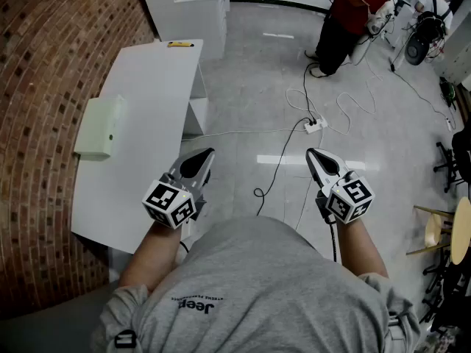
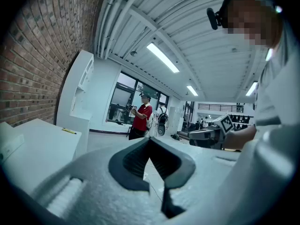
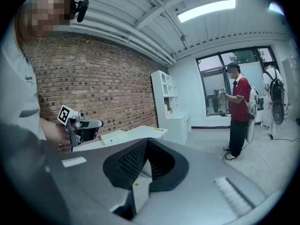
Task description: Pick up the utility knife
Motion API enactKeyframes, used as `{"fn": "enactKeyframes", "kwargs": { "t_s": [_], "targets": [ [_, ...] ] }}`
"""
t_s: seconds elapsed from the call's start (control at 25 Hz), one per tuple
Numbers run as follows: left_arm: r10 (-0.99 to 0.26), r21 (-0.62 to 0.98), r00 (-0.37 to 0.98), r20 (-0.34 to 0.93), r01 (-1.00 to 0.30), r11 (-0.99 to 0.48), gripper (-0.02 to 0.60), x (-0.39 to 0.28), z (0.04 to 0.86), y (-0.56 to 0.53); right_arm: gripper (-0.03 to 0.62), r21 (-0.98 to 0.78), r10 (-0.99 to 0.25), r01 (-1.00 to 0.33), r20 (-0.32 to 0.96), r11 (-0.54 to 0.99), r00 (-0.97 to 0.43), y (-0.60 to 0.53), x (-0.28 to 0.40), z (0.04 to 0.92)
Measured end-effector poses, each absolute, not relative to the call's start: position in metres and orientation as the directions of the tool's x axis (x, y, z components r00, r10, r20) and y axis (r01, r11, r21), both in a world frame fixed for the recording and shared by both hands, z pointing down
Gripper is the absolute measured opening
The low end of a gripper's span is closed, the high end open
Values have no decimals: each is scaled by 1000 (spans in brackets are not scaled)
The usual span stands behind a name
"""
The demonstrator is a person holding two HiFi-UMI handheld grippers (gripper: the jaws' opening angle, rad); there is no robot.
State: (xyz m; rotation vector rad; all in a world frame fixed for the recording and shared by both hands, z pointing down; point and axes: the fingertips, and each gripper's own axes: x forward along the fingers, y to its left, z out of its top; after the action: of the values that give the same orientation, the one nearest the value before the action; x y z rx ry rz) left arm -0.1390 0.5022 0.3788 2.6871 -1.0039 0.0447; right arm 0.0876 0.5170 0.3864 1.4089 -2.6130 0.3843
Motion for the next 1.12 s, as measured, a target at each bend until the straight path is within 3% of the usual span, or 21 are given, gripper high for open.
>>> {"fn": "enactKeyframes", "kwargs": {
  "t_s": [0.72,1.12],
  "targets": [
    [-637,241,761,120,-645,-725,-2,-123,376,496,8,-174,-794,-830,242,530,-558,510,103,384],
    [-645,215,755,112,-653,-727,-2,-71,362,501,9,-176,-792,-818,206,547,-574,514,152,369]
  ]
}}
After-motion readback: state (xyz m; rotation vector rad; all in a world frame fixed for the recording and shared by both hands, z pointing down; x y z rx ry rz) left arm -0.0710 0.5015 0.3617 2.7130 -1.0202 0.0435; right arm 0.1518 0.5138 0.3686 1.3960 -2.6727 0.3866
